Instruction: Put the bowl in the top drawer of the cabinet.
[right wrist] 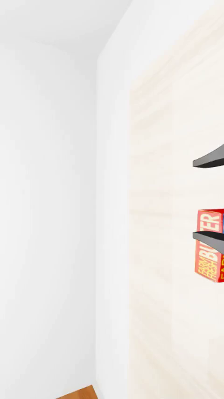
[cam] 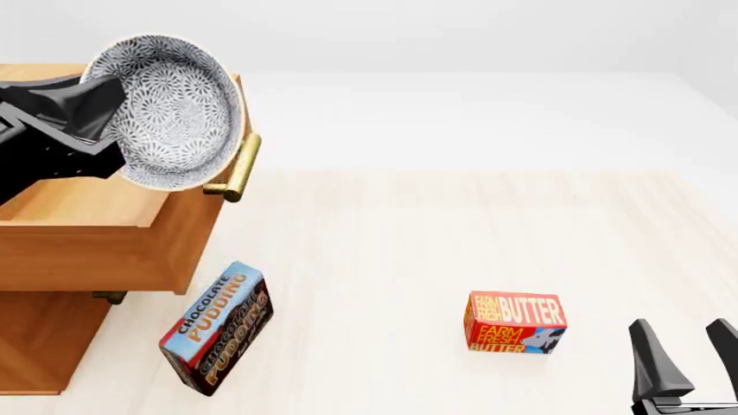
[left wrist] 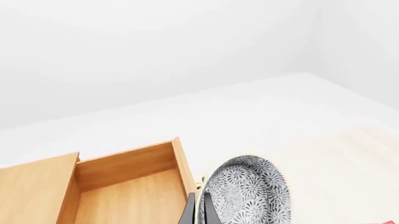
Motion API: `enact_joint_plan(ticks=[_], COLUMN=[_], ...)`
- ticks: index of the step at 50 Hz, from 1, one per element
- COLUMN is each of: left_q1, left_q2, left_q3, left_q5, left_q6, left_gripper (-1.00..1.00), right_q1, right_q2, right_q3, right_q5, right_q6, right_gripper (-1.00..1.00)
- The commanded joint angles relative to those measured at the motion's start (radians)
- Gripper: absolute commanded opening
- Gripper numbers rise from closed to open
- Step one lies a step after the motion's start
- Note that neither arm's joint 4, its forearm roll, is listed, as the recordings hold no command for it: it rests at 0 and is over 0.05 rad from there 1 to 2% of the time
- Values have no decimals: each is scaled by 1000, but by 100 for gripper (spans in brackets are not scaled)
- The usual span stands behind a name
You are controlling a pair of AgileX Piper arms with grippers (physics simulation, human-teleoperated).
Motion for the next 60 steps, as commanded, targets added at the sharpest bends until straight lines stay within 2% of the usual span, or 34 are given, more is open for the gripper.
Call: enact_joint_plan(ticks=[1, 22, 37, 45, 60], left_q1=[68, 238, 285, 343, 370], left_q2=[42, 160, 233, 254, 263], left_q3=[-21, -41, -50, -47, -21], left_q5=[-34, -116, -159, -158, -176], left_q6=[-9, -41, -52, -55, -43], left_gripper=[-100, -100, -100, -100, -100], right_q1=[0, 0, 0, 0, 0], right_q2=[-1, -1, -1, -1, -1], right_q3=[0, 0, 0, 0, 0], right_q5=[0, 1, 0, 1, 1], right_q6=[-2, -2, -1, -1, -2], right_gripper=[100, 100, 100, 100, 100])
